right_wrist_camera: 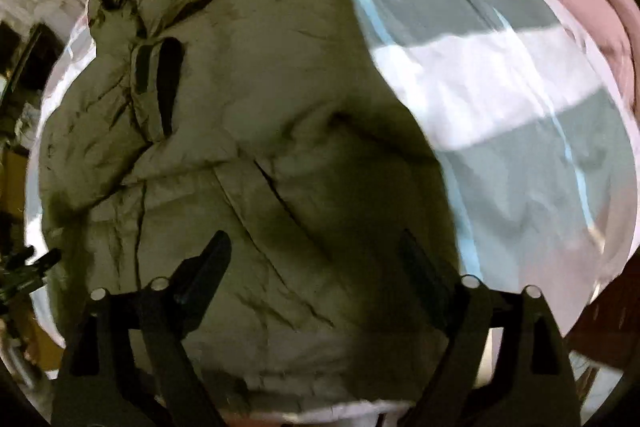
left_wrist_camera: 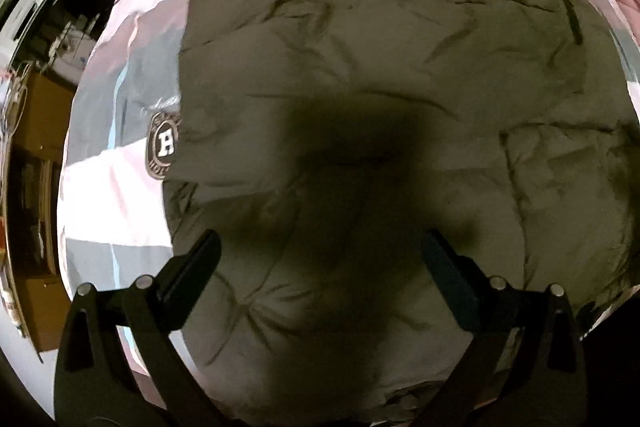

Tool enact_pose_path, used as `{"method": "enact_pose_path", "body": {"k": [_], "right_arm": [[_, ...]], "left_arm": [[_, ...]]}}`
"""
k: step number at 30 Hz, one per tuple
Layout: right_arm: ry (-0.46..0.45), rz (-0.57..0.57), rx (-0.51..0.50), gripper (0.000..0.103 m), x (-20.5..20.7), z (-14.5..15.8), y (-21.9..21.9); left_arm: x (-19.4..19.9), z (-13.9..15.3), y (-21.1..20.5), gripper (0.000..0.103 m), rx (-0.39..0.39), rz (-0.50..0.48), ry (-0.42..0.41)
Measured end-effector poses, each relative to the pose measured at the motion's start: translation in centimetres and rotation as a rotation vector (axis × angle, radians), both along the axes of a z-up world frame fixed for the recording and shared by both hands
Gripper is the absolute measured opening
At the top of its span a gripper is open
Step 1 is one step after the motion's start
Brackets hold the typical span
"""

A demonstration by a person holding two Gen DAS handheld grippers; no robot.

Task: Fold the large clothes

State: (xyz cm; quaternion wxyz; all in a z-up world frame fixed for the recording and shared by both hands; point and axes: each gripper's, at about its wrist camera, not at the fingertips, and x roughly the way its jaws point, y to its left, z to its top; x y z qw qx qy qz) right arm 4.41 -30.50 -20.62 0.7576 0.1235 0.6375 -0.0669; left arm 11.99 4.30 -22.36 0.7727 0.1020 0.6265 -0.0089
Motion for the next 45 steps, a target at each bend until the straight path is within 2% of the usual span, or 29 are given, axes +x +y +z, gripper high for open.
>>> {"method": "enact_pose_path", "body": {"k": [3, 4, 5, 7, 8, 10, 12, 15, 16, 18, 19, 20, 22, 23, 24, 25, 26, 29, 30, 32, 35, 36, 38, 39, 41, 43, 45], "right_arm": [[0.169, 0.026, -0.061, 0.087, -0.3, -4.9, 1.2], [0.2, 0.032, -0.071, 0.089, -0.5, -5.9, 1.4], [0.207, 0.046, -0.079, 0.091, -0.6, -6.6, 1.8], [0.201, 0.058, -0.095, 0.095, -0.3, -6.3, 2.4], [0.193, 0.049, -0.087, 0.095, -0.2, -6.1, 2.6], [0.119, 0.002, 0.016, 0.095, 0.4, -4.5, 3.4], [0.022, -0.01, 0.152, 0.095, 1.1, -2.4, 4.4], [-0.079, 0.039, 0.212, 0.095, 2.8, 0.6, 6.9], [-0.116, 0.064, 0.223, 0.095, 3.8, 1.9, 7.8], [-0.172, 0.103, 0.238, 0.095, 5.6, 3.7, 8.7], [-0.193, 0.111, 0.233, 0.095, 7.4, 4.5, 8.8], [-0.219, 0.107, 0.216, 0.095, 9.6, 5.4, 9.4], [-0.243, 0.106, 0.189, 0.095, 12.8, 6.4, 9.5], [-0.248, 0.103, 0.18, 0.095, 14.1, 7.2, 8.3], [-0.267, 0.087, 0.165, 0.095, 17.5, 7.6, 8.0], [-0.291, 0.069, 0.142, 0.095, 20.4, 7.8, 8.2], [-0.315, 0.053, 0.116, 0.095, 21.8, 7.7, 7.1], [-0.356, 0.001, 0.009, 0.095, 28.9, 8.3, 7.2], [-0.34, -0.019, -0.048, 0.095, 32.0, 7.6, 7.5], [-0.289, -0.045, -0.115, 0.095, 35.7, 6.3, 7.4], [-0.249, -0.082, -0.166, 0.095, 38.8, 3.8, 7.0], [-0.232, -0.092, -0.198, 0.093, 39.5, 3.0, 6.9], [-0.173, -0.089, -0.279, 0.015, 39.1, 1.6, 6.6], [-0.159, -0.105, -0.311, 0.004, 38.6, 0.8, 6.1], [-0.228, -0.093, -0.288, 0.003, 37.2, 1.6, 5.9], [-0.334, 0.0, -0.328, 0.002, 34.8, 4.1, 6.9], [-0.44, 0.068, -0.289, 0.002, 31.5, 6.9, 7.8]], "left_arm": [[-0.3, -1.9, -1.2, 0.101, 0.044, -0.041, 0.059], [-0.3, -2.9, -1.4, 0.101, 0.061, -0.049, 0.088], [-0.4, -4.2, -1.2, 0.101, 0.069, -0.062, 0.147], [-1.0, -6.5, -0.2, 0.101, 0.034, -0.059, 0.296], [-1.1, -6.8, 0.1, 0.101, 0.027, -0.039, 0.311], [-1.0, -5.6, 0.1, 0.101, 0.009, -0.033, 0.291], [-0.8, -3.9, 0.3, 0.101, -0.048, -0.026, 0.264], [-0.6, -0.1, 1.0, 0.099, -0.157, 0.01, 0.162], [-0.6, 1.2, 1.3, 0.092, -0.195, 0.015, 0.118], [-0.7, 2.8, 2.1, 0.041, -0.273, 0.033, 0.085], [-0.8, 2.9, 2.3, 0.033, -0.315, 0.033, 0.102], [-0.7, 2.8, 2.7, 0.031, -0.346, 0.047, 0.116], [-0.5, 2.6, 3.2, 0.031, -0.356, 0.073, 0.13], [-0.6, 2.2, 3.2, 0.046, -0.34, 0.082, 0.137], [-0.6, 1.8, 3.0, 0.08, -0.325, 0.095, 0.15], [-0.5, 1.5, 3.4, 0.093, -0.323, 0.122, 0.166], [-0.4, 1.5, 3.5, 0.098, -0.34, 0.148, 0.172], [0.8, 1.6, 3.0, 0.098, -0.359, 0.157, 0.191], [1.2, 1.8, 3.0, 0.098, -0.354, 0.159, 0.183], [1.7, 2.0, 2.8, 0.099, -0.332, 0.166, 0.155], [1.9, 2.3, 2.6, 0.099, -0.309, 0.146, 0.161], [1.9, 2.2, 2.5, 0.099, -0.314, 0.137, 0.168], [2.1, 2.3, 2.4, 0.099, -0.309, 0.123, 0.171], [2.3, 2.2, 2.3, 0.099, -0.303, 0.118, 0.169], [2.5, 2.3, 2.1, 0.099, -0.29, 0.114, 0.161], [2.5, 2.6, 2.3, 0.099, -0.293, 0.127, 0.15], [2.4, 2.8, 2.7, 0.099, -0.287, 0.134, 0.141]]}}
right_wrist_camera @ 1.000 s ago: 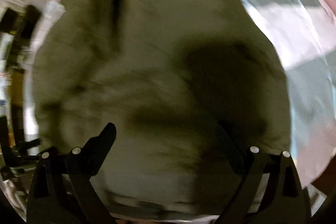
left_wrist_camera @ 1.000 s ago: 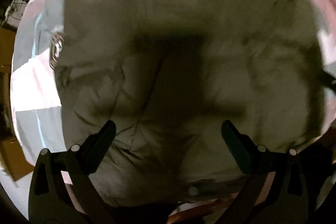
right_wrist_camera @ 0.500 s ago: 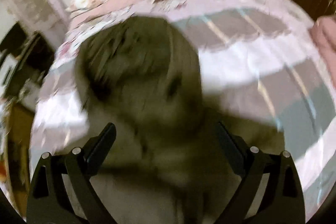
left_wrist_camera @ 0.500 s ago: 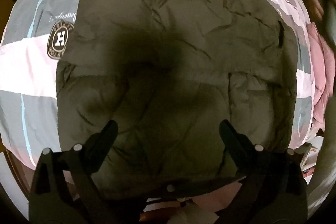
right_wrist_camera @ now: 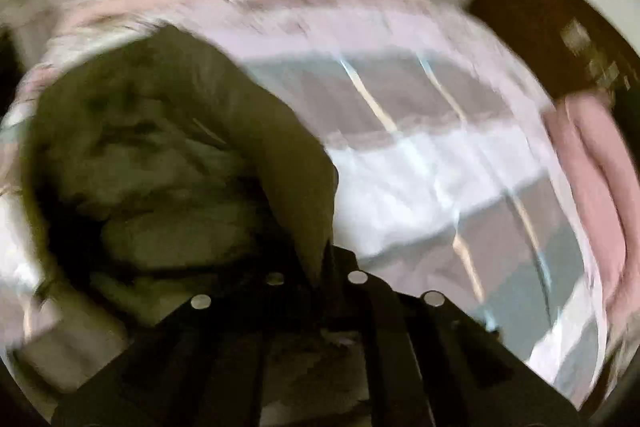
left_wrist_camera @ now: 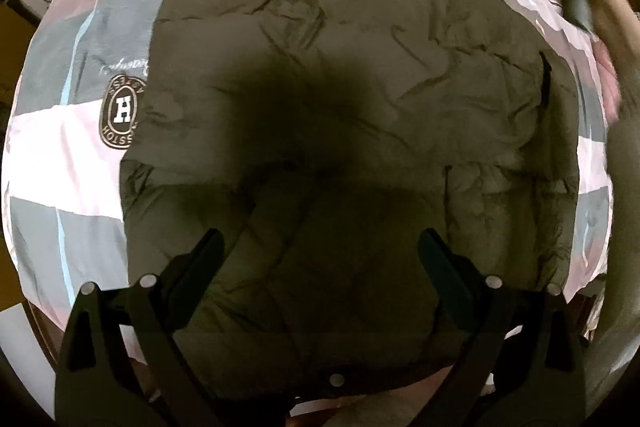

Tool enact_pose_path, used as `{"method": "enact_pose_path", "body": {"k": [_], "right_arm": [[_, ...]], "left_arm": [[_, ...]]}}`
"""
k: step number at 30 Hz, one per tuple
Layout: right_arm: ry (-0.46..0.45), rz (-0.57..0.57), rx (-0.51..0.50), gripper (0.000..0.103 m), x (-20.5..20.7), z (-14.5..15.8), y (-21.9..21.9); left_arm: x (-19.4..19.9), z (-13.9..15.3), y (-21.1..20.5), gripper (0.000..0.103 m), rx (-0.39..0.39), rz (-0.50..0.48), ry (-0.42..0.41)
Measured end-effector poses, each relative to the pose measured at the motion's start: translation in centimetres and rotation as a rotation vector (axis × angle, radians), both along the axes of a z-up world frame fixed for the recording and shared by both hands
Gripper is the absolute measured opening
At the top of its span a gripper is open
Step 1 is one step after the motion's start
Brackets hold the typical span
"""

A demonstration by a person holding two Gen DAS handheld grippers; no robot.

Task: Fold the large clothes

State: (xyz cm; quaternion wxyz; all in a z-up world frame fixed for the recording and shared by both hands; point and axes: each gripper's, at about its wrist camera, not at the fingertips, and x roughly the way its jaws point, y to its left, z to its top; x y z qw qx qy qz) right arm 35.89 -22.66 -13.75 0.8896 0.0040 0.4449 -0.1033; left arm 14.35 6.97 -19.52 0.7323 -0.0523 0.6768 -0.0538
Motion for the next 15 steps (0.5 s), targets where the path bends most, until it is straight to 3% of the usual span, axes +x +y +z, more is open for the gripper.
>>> {"method": "enact_pose_path", "body": {"k": [3, 5, 9, 13, 15], "right_arm": [[-0.134, 0.145, 0.079, 0.002, -8.3, 3.9, 1.2], [-0.175, 0.253, 0.134, 0.002, -13.9, 4.9, 1.3], [-0.142, 0.416, 0.173, 0.003, -22.9, 3.7, -0.4], [-0.04, 0.378, 0.238, 0.004, -27.1, 0.0, -4.6], [-0.011, 0.346, 0.258, 0.004, -27.7, -1.4, -6.0]], "left_arm": [[0.0, 0.2, 0.8, 0.099, 0.026, 0.036, -0.012], [0.2, 0.4, 1.4, 0.099, 0.027, 0.073, -0.017], [0.8, 1.5, 2.7, 0.099, 0.002, 0.159, -0.084], [1.6, 3.5, 4.7, 0.1, -0.164, 0.269, -0.198], [2.2, 3.5, 5.6, 0.101, -0.338, 0.326, -0.231]]}}
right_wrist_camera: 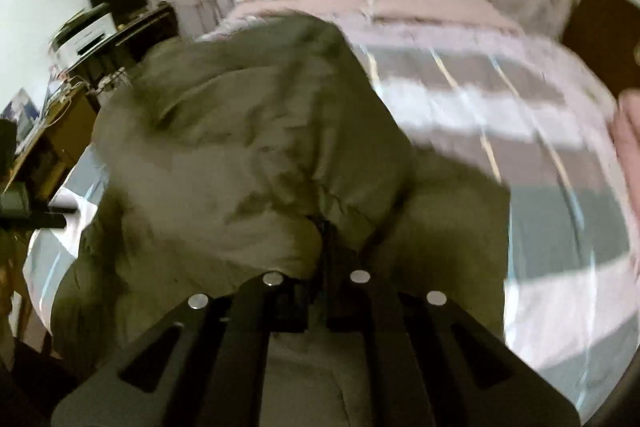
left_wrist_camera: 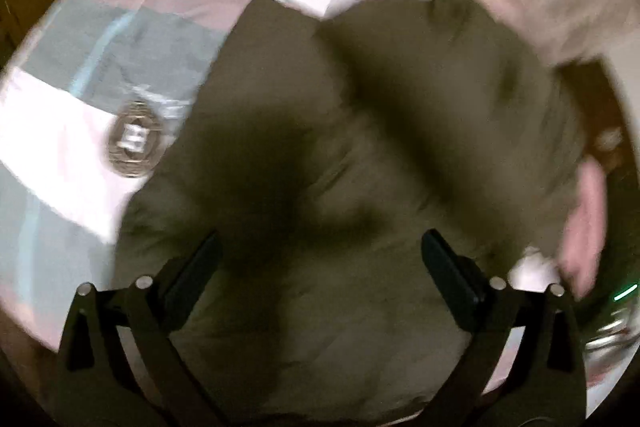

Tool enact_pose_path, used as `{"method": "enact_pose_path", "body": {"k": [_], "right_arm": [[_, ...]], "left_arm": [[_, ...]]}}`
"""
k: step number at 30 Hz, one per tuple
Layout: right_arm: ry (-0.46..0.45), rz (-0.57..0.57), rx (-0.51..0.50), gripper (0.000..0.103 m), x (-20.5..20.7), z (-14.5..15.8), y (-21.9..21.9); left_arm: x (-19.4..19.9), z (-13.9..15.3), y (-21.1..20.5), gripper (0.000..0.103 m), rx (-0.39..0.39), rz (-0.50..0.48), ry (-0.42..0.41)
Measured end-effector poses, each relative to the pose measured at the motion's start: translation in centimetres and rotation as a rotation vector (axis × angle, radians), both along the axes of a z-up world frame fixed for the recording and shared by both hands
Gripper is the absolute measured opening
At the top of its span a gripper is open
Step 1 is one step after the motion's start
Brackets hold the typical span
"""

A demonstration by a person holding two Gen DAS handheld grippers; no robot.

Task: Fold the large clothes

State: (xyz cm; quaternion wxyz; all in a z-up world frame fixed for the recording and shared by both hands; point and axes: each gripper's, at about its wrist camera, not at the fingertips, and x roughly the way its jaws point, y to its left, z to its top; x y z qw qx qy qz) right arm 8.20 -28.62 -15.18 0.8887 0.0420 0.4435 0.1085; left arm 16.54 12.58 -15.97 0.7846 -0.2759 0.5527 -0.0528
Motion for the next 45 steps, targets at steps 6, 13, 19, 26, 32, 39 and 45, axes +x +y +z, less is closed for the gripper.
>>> {"method": "enact_pose_path", "body": {"k": [6, 13, 19, 26, 32, 39, 45], "right_arm": [[0.026, -0.038, 0.042, 0.004, 0.6, -0.5, -1.0], [0.038, -0.027, 0.062, 0.005, -0.4, 0.8, -0.2], [0.08, -0.042, 0.07, 0.02, -1.1, 0.1, -0.4], [0.095, -0.092, 0.015, 0.082, -3.4, 2.7, -1.0], [0.183, -0.048, 0.555, 0.089, -5.4, 3.1, -1.8], [0.43, -0.068, 1.022, 0.089, -5.0, -2.9, 0.8], [0.355, -0.209, 1.054, 0.015, -6.1, -3.5, -0.8]], "left_arm": [[2.4, -3.3, 0.0, 0.101, -0.308, 0.033, 0.06], [4.6, -5.1, -0.4, 0.099, -0.315, 0.106, 0.064], [5.1, -4.5, -2.0, 0.017, -0.416, 0.014, 0.024], [2.5, 3.1, -2.2, 0.016, -0.37, -0.088, -0.182], [0.0, 2.5, -5.7, 0.013, -0.33, -0.202, -0.139], [-3.1, 3.8, -10.6, 0.011, -0.333, -0.367, -0.136], [-6.3, 3.0, -13.5, 0.0, -0.321, -0.496, -0.097]]}}
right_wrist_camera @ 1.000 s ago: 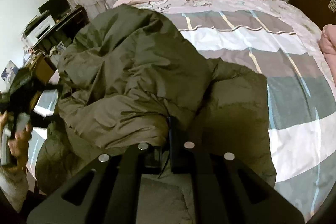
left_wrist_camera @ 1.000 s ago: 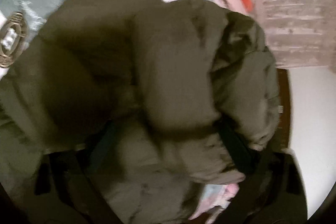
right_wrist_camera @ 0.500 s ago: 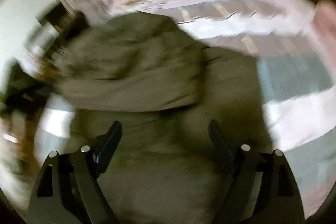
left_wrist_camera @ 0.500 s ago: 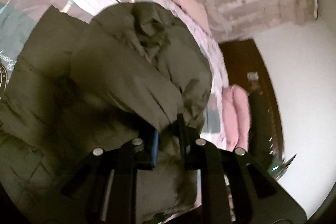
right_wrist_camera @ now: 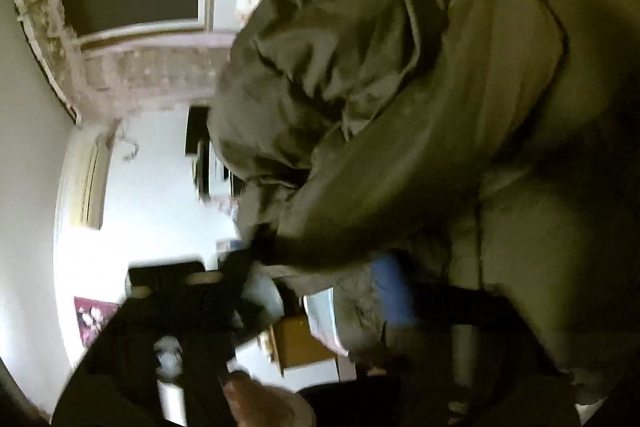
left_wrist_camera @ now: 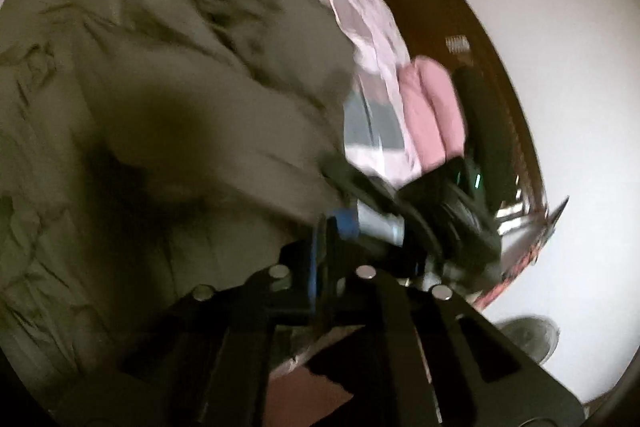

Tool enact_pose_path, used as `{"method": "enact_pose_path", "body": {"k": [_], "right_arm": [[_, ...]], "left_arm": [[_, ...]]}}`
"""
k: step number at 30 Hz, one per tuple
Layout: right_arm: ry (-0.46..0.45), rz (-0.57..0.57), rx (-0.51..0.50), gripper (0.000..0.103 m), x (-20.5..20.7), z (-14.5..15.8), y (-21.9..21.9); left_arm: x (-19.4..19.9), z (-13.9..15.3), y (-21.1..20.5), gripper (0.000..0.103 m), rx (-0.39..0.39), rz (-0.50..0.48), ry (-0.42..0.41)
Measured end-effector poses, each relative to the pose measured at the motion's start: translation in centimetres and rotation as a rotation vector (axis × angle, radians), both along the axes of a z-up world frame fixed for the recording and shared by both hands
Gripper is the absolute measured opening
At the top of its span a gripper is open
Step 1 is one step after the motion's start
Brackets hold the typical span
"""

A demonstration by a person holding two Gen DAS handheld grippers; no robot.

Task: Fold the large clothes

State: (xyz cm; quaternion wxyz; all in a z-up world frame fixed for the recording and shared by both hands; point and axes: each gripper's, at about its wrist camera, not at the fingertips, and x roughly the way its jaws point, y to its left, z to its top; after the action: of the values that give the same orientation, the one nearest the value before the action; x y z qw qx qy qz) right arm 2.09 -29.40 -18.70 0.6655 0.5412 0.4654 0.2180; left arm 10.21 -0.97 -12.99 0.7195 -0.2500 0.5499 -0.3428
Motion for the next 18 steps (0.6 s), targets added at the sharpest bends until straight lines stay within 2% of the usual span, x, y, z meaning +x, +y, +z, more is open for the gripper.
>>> {"method": "enact_pose_path", "body": {"k": [3, 4, 5, 7, 8, 9, 10, 12, 13, 14, 15, 17, 18], "right_arm": [[0.022, 0.01, -0.115, 0.009, 0.0, 0.5, 0.0], [0.027, 0.016, -0.136, 0.009, -0.2, 0.5, 0.2], [0.034, 0.021, -0.157, 0.008, -0.3, 0.5, 0.3], [0.052, 0.064, -0.23, 0.008, -0.4, 0.5, 0.9], [0.068, 0.099, -0.27, 0.008, -0.6, 0.3, 1.6], [0.076, 0.123, -0.287, 0.008, -0.7, 0.1, 2.2], [0.09, 0.153, -0.311, 0.008, -0.9, -0.1, 2.9], [0.125, 0.223, -0.396, 0.008, -1.6, -0.9, 4.8], [0.143, 0.249, -0.432, 0.008, -1.8, -1.4, 5.6], [0.164, 0.275, -0.475, 0.008, -1.9, -2.0, 6.2], [0.178, 0.293, -0.517, 0.008, -1.8, -2.6, 6.8], [0.202, 0.342, -0.635, 0.009, -1.7, -3.6, 8.1], [0.197, 0.356, -0.648, 0.012, -1.7, -3.7, 8.5]], "left_arm": [[-0.7, -0.2, -1.4, 0.0, 0.074, -0.047, -0.034], [-0.8, 0.5, -1.4, 0.0, 0.129, -0.047, -0.08], [-1.5, 0.9, -1.0, 0.004, 0.154, -0.034, -0.111], [-1.3, 2.7, 0.6, 0.019, 0.203, 0.057, -0.204], [-0.9, 3.5, 1.5, 0.042, 0.22, 0.11, -0.242], [-0.8, 3.9, 2.1, 0.055, 0.231, 0.143, -0.259], [-0.4, 4.4, 3.1, 0.056, 0.246, 0.193, -0.275], [0.6, 4.2, 3.9, 0.053, 0.268, 0.226, -0.262], [0.2, 3.7, 4.2, 0.049, 0.28, 0.222, -0.246], [0.7, 3.2, 3.6, 0.04, 0.308, 0.219, -0.224], [1.0, 2.6, 3.2, 0.034, 0.352, 0.215, -0.205], [2.0, 0.5, 2.6, 0.031, 0.471, 0.199, -0.153], [2.5, -0.7, 2.3, 0.031, 0.513, 0.175, -0.125]]}}
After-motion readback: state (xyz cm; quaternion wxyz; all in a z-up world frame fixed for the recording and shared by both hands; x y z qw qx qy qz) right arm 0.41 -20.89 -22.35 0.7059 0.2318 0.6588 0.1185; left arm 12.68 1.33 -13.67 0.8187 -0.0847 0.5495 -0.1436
